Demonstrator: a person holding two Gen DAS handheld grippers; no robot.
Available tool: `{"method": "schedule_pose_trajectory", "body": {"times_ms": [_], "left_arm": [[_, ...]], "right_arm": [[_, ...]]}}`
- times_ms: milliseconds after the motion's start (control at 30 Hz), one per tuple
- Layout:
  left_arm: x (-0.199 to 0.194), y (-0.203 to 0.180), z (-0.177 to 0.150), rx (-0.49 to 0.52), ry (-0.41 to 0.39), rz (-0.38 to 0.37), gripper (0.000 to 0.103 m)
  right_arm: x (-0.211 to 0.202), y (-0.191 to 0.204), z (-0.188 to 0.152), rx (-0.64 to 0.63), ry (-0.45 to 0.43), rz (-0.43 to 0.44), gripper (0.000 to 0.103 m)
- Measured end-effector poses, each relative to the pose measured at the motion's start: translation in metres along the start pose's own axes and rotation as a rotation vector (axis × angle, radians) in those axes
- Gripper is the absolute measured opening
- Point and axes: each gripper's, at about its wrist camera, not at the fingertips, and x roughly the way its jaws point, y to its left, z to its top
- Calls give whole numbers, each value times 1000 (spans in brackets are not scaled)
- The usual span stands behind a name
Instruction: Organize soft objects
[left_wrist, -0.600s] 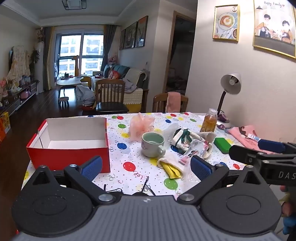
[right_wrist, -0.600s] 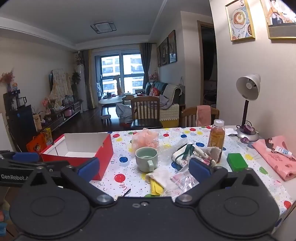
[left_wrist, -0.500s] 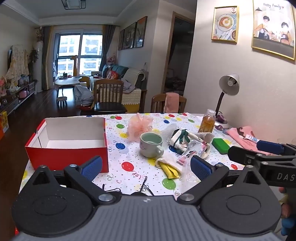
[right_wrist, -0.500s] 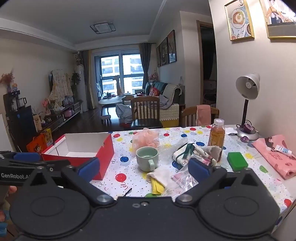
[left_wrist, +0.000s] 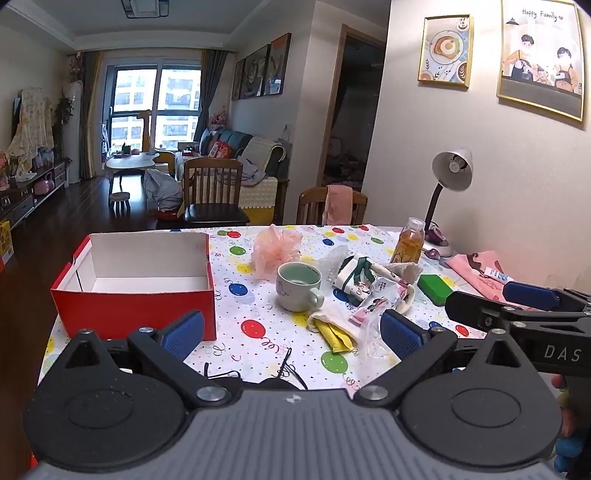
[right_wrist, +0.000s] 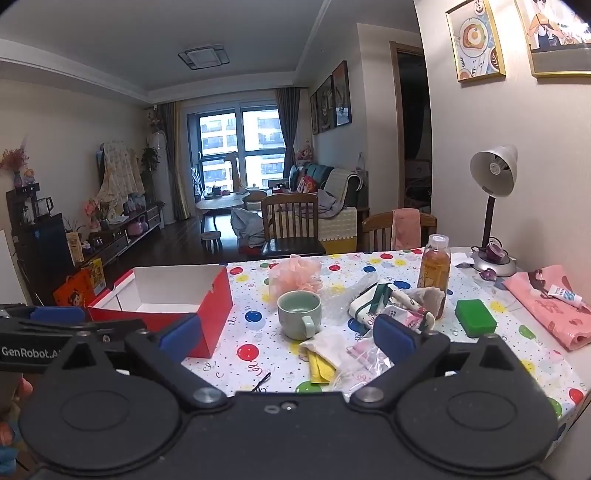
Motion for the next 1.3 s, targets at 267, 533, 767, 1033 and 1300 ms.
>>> {"method": "schedule_pose_trajectory", "body": {"times_ms": [267,533,767,1033,1300], "left_arm": [[-3,2,0,-4,-5,0,102],[-13,1,2,-2,-17,7,102],[-12,-1,1,11,-17,10,102],[-12,-2,1,8,-5,13,102],[-10,-2,2,6,-6,12,102]], "right_arm": [[-2,1,0,0,-3,1,97],[-4,-1,4,-4,-11,-1,98],[-8,2,4,-5,-24,-15,98],[-8,3,3,-9,-24,-17,97],[-6,4,3,-15,-31,-26,96]]}}
